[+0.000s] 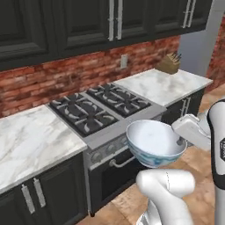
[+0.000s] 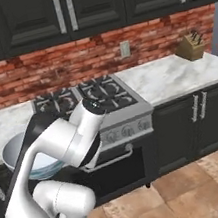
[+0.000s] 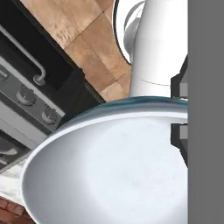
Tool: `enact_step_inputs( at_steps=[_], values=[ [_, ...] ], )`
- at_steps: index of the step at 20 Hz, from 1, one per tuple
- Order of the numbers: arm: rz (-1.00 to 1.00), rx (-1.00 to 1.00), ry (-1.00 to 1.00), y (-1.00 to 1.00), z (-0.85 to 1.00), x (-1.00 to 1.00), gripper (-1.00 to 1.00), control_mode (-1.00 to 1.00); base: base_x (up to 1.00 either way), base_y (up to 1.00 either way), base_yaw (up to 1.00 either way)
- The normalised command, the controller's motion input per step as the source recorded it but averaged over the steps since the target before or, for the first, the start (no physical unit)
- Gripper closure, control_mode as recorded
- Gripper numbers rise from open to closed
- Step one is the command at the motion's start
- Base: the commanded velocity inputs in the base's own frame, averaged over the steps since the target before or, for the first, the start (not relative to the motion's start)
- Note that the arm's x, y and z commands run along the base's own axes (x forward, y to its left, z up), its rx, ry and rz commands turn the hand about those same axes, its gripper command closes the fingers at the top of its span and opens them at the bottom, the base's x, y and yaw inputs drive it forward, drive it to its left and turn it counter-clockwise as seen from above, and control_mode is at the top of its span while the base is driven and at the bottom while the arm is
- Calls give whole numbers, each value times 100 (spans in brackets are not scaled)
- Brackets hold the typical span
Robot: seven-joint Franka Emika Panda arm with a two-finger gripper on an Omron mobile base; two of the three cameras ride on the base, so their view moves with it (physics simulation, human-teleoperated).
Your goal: Pick the cup and bowl from the counter and place them on the counter next to the sink.
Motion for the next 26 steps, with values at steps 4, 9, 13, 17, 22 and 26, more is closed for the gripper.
enact_step_inputs(
  at_steps=[4,9,13,17,22,26],
  values=[
    [0,0,0,0,0,0,100,100,4,-96,-70],
    [0,0,0,0,0,0,100,100,5,-86,-74],
    [0,0,0,0,0,0,100,100,4,-82,-75],
    [0,0,0,0,0,0,100,100,4,-81,-74],
    [0,0,0,0,0,0,100,100,72,14,-30],
    [0,0,0,0,0,0,100,100,100,54,-23]
  ],
)
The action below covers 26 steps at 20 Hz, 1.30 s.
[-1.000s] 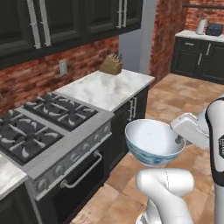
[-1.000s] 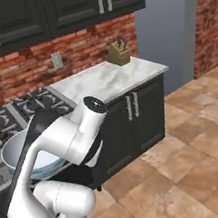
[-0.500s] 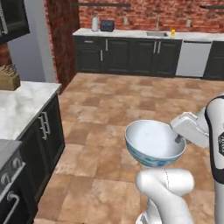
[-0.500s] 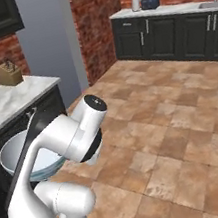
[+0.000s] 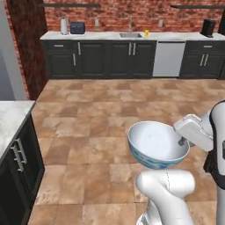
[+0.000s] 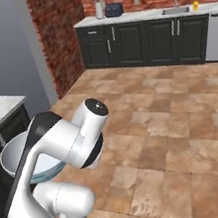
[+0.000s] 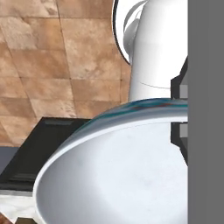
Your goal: Pick the cup and bowl from the counter and place them on the counter next to the sink.
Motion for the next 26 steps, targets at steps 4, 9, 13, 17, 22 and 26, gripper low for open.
enact_step_inputs(
  at_steps=[4,9,13,17,22,26],
  values=[
    [0,0,0,0,0,0,100,100,100,52,-21],
    [0,0,0,0,0,0,100,100,100,51,-18],
    [0,0,0,0,0,0,100,100,100,51,-17],
    [0,0,0,0,0,0,100,100,100,50,-15],
    [0,0,0,0,0,0,100,100,100,42,-15],
    [0,0,0,0,0,0,100,100,100,20,-15]
  ],
)
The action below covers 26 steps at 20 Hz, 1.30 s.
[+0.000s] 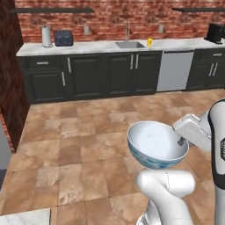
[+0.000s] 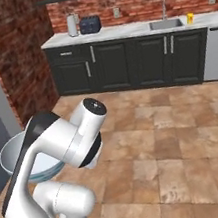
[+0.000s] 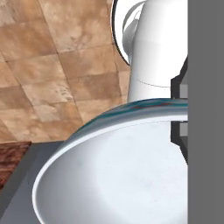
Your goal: Pick the cup and bowl from the counter and place them on the counter next to the sink.
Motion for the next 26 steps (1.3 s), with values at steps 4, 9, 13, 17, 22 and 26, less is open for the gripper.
enact_step_inputs(
  at_steps=[4,9,13,17,22,26],
  values=[
    [0,0,0,0,0,0,100,100,100,21,-14],
    [0,0,0,0,0,0,100,100,100,25,-13],
    [0,0,0,0,0,0,100,100,100,21,-12],
    [0,0,0,0,0,0,100,100,100,19,-11],
    [0,0,0,0,0,0,100,100,100,14,-9],
    [0,0,0,0,0,0,100,100,100,22,-10]
  ],
)
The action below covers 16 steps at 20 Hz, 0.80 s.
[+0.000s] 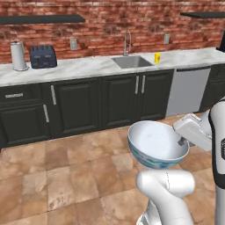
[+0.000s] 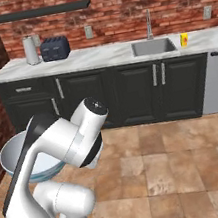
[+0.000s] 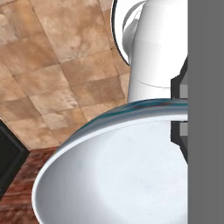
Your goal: Pick the cup and bowl from the counter and place them on the counter next to the sink.
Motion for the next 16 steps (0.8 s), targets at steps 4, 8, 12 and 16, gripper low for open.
enact_step_inputs(
  at_steps=[4,8,12,16],
  values=[
    [0,0,0,0,0,0,100,100,100,17,-10],
    [0,0,0,0,0,0,100,100,100,1,-9],
    [0,0,0,0,0,0,100,100,100,0,-6],
    [0,0,0,0,0,0,100,100,100,-11,0]
  ],
)
